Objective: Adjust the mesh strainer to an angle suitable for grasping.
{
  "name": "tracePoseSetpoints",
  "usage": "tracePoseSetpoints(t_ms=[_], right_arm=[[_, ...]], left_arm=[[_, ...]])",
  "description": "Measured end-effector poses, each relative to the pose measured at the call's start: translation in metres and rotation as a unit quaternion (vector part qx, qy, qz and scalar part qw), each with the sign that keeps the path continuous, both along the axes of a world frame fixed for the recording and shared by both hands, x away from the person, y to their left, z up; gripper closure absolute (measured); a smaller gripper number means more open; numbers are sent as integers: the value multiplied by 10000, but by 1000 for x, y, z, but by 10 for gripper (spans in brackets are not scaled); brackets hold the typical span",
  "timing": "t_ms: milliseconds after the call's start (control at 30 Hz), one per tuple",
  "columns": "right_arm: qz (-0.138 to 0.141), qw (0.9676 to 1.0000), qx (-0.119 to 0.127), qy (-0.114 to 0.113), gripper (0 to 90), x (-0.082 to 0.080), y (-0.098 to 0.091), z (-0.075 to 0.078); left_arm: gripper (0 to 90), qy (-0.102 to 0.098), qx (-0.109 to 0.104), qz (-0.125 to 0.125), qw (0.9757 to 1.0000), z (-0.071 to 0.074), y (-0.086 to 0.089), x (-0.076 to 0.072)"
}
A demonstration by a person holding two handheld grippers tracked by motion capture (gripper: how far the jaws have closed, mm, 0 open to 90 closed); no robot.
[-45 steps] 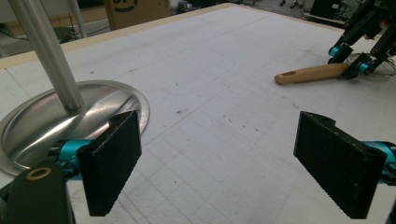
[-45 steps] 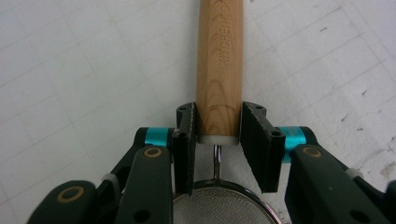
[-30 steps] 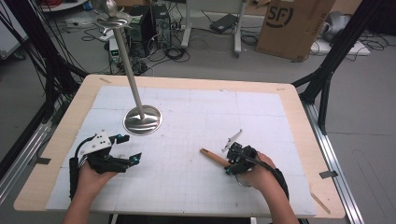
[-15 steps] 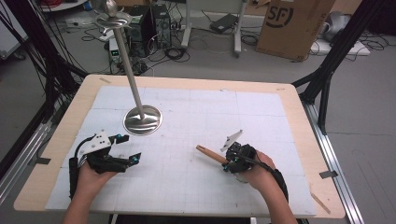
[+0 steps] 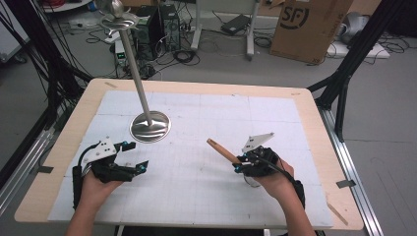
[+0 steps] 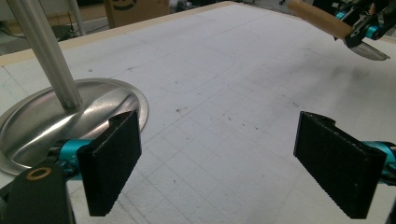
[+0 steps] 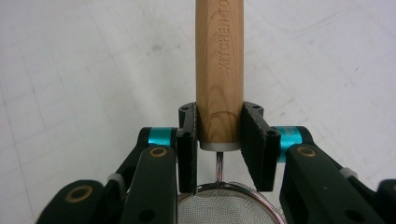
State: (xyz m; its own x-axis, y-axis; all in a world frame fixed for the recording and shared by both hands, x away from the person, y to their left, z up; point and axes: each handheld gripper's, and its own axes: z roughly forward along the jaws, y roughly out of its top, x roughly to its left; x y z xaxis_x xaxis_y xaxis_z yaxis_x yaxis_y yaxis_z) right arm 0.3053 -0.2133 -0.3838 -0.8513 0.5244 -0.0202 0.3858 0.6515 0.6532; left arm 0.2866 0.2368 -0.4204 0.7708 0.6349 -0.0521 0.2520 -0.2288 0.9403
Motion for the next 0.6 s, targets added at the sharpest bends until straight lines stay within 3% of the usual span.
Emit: tracePoseSetpoints(t_ms=[67,367,600], right_arm=[[-6,9996,269,-79,686,1,-2,5],[10,9965,790,-261,686,6,-5,15],[92,9915,1198,-501,686,12,0,32]], left_arm=[[156,-2,1,-4,10000,0,0,0],[156,-35,-35,-13,10000,1,0,0],[156,-41,-68,8,10000,1,1,-1]])
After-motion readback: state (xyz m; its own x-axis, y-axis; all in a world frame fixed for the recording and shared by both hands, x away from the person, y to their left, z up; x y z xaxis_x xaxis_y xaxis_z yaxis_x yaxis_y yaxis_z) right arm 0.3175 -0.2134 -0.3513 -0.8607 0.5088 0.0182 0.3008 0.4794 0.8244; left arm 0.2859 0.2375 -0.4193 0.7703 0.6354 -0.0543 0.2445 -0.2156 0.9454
